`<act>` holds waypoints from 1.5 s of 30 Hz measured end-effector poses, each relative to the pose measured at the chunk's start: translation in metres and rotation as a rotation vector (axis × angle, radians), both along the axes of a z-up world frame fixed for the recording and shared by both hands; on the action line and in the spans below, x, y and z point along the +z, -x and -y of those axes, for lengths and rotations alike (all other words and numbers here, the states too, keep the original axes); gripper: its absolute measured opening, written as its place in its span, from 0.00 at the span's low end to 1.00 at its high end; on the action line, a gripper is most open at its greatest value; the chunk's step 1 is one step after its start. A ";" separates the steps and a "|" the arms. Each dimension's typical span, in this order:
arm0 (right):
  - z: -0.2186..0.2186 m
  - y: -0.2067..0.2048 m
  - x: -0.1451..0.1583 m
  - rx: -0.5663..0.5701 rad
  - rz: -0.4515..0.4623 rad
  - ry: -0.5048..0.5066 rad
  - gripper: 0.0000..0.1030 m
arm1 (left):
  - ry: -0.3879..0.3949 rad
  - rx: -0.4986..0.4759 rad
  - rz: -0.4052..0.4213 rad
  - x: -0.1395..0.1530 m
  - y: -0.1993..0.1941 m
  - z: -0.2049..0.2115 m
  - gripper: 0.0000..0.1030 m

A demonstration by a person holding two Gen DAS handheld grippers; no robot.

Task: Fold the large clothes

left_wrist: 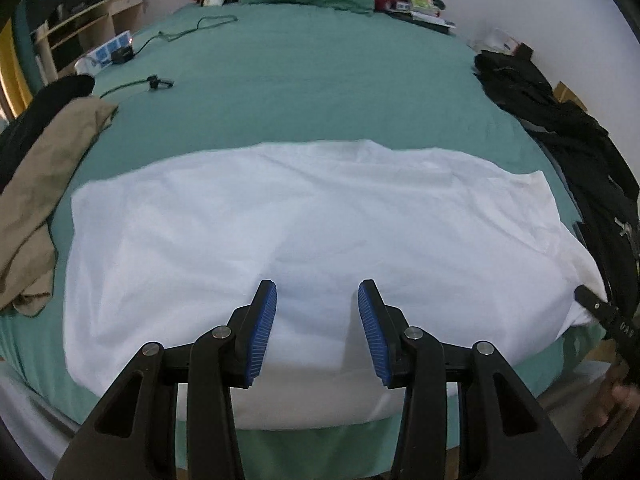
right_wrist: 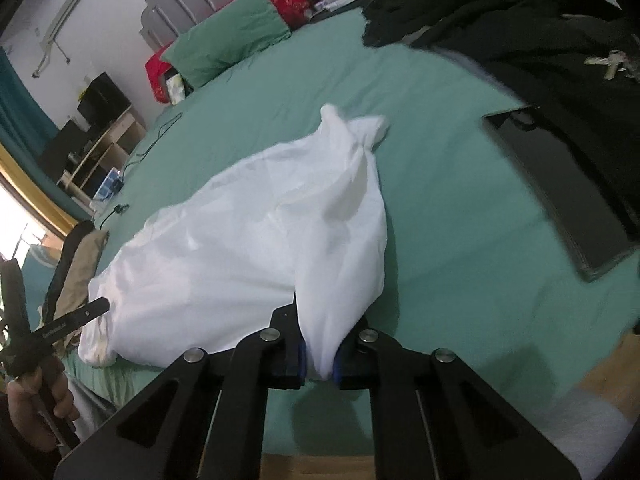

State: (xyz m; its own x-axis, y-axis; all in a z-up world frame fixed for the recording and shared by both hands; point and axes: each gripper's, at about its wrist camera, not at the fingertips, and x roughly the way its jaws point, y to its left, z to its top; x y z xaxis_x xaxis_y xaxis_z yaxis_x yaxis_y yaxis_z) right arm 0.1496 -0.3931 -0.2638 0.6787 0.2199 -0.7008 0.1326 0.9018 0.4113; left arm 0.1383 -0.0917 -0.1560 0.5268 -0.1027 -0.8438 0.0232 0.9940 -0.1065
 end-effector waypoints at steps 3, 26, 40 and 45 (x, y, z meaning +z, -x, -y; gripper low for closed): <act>0.007 0.004 0.000 -0.018 -0.010 -0.008 0.08 | 0.007 -0.026 0.013 0.000 -0.003 0.006 0.44; 0.010 -0.016 -0.012 -0.022 0.027 -0.120 0.77 | 0.005 -0.052 0.060 0.007 -0.029 0.022 0.44; -0.032 -0.043 -0.028 0.103 0.005 -0.311 0.71 | -0.019 -0.075 0.008 -0.044 -0.027 0.044 0.44; -0.038 -0.046 -0.029 0.107 -0.008 -0.309 0.34 | -0.023 -0.068 0.010 -0.046 -0.026 0.045 0.44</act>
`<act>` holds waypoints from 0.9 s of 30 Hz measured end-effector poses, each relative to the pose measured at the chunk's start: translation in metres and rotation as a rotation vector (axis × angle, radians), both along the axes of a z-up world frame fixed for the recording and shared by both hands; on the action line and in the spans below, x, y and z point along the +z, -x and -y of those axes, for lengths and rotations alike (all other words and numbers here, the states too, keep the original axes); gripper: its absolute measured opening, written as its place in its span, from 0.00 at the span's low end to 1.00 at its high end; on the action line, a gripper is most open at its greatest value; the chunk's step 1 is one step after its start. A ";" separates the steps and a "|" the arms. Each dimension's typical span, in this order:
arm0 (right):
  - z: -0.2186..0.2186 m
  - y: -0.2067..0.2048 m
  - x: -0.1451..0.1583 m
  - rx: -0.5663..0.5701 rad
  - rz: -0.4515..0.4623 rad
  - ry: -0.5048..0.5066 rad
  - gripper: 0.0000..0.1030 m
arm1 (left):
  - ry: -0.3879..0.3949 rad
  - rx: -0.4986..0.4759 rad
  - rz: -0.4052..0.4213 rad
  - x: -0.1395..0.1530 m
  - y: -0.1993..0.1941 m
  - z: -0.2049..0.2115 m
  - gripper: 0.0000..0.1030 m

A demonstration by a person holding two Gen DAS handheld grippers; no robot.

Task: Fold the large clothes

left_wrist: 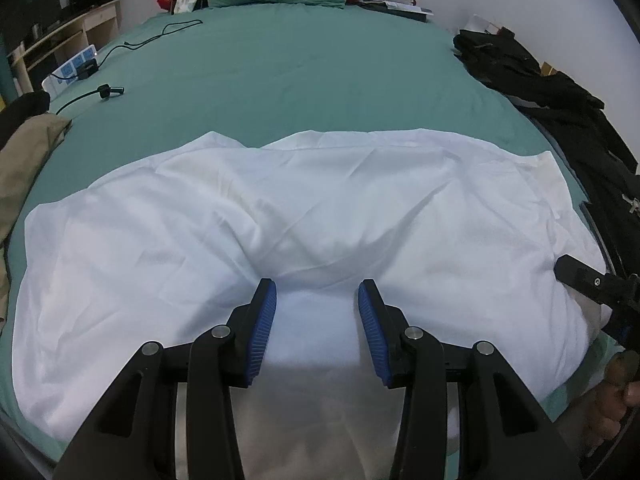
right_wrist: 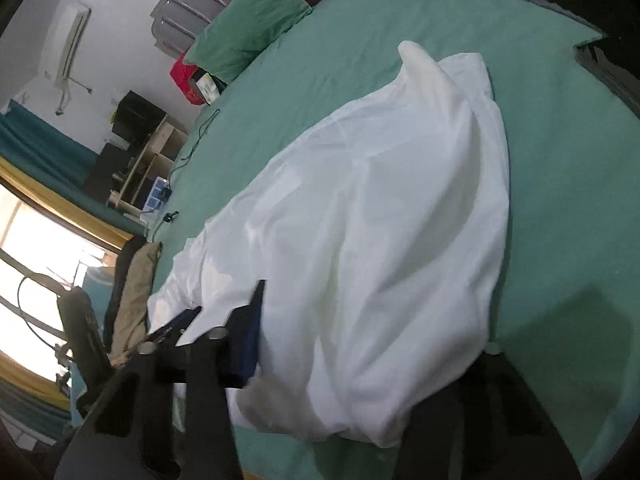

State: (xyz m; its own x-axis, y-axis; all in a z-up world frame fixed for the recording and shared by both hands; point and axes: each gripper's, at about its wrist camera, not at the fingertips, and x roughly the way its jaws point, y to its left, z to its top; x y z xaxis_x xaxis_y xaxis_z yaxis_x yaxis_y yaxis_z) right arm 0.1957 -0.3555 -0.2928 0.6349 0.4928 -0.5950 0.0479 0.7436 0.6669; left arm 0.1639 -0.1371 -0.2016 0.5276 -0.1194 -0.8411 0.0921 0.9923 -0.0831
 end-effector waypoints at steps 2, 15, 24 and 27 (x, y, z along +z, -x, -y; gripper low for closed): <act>-0.002 0.001 0.006 0.011 0.022 0.009 0.26 | -0.012 -0.002 -0.001 0.000 0.001 0.003 0.44; -0.045 0.008 0.079 0.048 0.164 0.150 0.21 | -0.020 -0.024 -0.050 0.005 -0.007 0.004 0.44; -0.106 -0.004 0.124 0.155 0.252 0.334 0.21 | 0.140 0.009 -0.012 0.043 0.012 -0.046 0.44; -0.133 -0.009 0.131 0.202 0.275 0.387 0.21 | 0.128 0.033 0.045 0.063 0.028 -0.072 0.44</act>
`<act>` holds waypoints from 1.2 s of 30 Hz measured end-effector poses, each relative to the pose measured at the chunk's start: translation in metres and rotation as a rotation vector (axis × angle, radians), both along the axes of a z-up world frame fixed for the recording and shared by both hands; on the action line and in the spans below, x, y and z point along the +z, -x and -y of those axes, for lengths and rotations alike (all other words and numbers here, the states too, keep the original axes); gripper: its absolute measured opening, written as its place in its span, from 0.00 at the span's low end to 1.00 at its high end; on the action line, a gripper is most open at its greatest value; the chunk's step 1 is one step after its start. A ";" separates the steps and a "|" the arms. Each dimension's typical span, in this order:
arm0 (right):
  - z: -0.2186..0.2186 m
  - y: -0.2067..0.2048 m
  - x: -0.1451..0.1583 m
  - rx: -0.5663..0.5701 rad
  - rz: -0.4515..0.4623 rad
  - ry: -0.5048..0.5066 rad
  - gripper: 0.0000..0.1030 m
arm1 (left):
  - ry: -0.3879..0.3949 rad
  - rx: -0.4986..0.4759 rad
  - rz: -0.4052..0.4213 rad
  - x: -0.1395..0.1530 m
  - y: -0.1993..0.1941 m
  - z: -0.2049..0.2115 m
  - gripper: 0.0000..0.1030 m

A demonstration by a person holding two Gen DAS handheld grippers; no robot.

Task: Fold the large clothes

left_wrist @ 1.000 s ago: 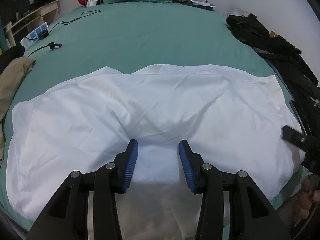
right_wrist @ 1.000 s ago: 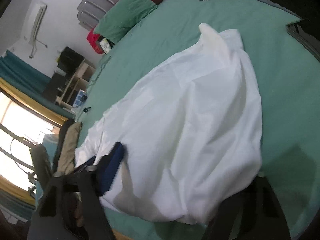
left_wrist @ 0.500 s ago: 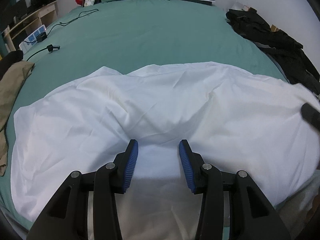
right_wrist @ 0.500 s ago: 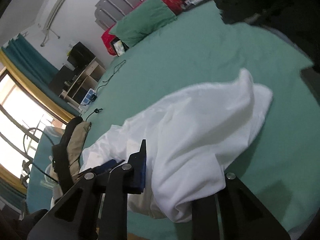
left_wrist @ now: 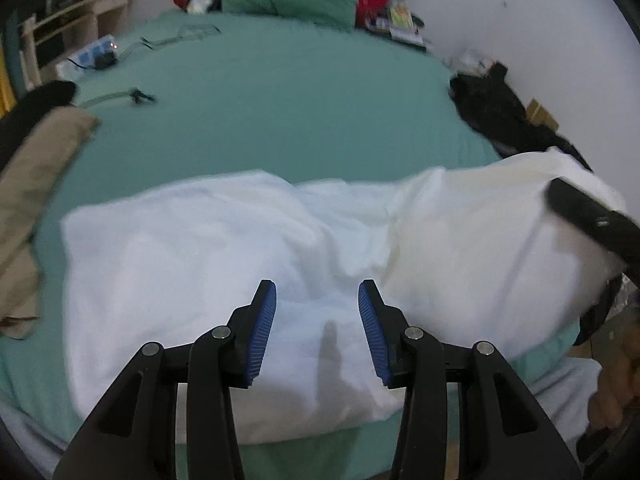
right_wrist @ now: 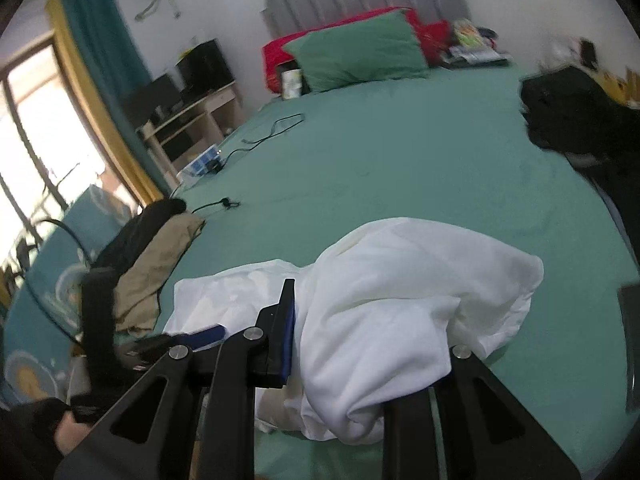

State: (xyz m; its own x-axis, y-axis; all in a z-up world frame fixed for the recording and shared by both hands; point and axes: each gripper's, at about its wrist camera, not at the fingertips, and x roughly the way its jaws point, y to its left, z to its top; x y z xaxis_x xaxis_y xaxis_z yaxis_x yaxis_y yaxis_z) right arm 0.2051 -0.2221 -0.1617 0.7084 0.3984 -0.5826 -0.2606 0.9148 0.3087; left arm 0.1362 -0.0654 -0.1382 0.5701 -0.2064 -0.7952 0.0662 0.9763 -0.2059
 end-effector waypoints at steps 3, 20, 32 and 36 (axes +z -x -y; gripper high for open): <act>-0.036 -0.006 0.003 0.067 0.024 0.064 0.21 | -0.081 0.055 0.064 0.016 0.013 -0.029 0.44; -0.205 -0.011 -0.092 0.525 -0.221 0.091 0.23 | -0.039 0.245 -0.014 0.000 0.038 -0.160 0.44; -0.118 0.030 -0.042 0.435 -0.106 -0.076 0.70 | 0.092 0.071 0.094 0.039 -0.003 -0.110 0.58; -0.061 0.021 -0.046 0.209 -0.110 -0.088 0.70 | 0.049 -0.089 -0.013 0.011 -0.029 -0.071 0.59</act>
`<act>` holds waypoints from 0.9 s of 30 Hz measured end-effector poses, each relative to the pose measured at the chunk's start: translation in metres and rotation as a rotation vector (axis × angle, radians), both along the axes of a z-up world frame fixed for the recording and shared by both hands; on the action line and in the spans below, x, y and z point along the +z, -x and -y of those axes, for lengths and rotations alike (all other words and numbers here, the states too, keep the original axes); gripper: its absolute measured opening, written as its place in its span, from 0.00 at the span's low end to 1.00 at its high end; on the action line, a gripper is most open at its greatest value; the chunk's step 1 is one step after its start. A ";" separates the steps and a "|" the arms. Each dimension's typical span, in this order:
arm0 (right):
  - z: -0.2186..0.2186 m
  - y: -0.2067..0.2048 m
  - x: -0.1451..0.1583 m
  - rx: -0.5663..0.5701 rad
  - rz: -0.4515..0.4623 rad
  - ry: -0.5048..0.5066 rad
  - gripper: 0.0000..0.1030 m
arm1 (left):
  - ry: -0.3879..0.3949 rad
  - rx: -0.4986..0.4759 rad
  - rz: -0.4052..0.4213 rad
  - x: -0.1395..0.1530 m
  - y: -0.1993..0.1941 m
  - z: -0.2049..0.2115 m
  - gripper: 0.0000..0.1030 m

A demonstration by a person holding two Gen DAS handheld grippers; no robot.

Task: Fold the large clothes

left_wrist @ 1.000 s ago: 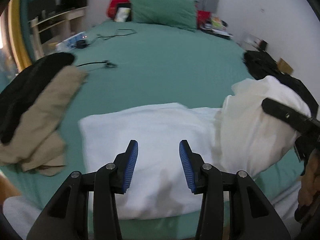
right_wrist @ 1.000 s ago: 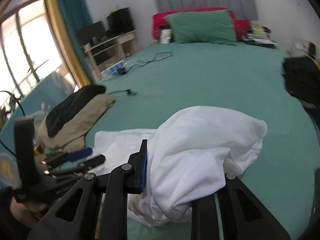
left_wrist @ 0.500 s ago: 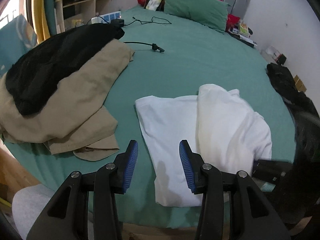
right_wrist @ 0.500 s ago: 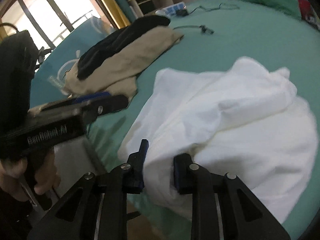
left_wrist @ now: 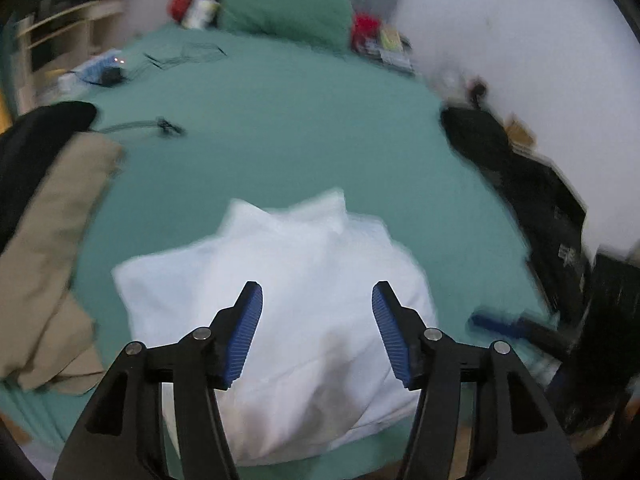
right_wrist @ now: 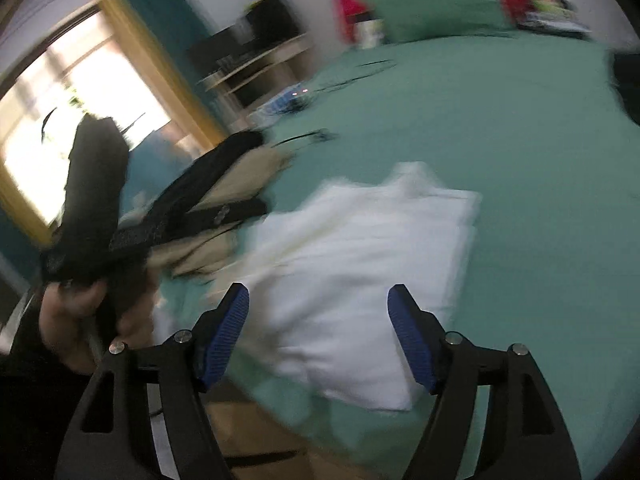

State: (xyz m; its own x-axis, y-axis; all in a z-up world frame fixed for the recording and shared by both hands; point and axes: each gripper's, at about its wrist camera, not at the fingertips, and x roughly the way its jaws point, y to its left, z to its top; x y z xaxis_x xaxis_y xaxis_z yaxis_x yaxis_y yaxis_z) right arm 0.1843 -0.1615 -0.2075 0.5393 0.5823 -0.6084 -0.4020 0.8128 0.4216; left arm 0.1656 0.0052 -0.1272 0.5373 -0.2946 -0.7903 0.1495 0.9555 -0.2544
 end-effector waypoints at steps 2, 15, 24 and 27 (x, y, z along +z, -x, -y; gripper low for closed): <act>0.021 -0.012 -0.014 -0.088 -0.062 0.017 0.70 | -0.078 0.061 -0.067 -0.024 -0.011 -0.007 0.59; 0.012 -0.039 -0.080 -0.042 -0.269 -0.164 0.70 | -0.197 0.323 -0.138 -0.081 -0.010 -0.095 0.59; 0.008 -0.028 -0.074 0.017 -0.263 -0.107 0.21 | -0.168 0.333 -0.018 -0.048 -0.008 -0.086 0.59; 0.009 -0.022 -0.055 0.022 -0.201 0.001 0.20 | -0.162 0.262 -0.042 -0.050 -0.009 -0.070 0.59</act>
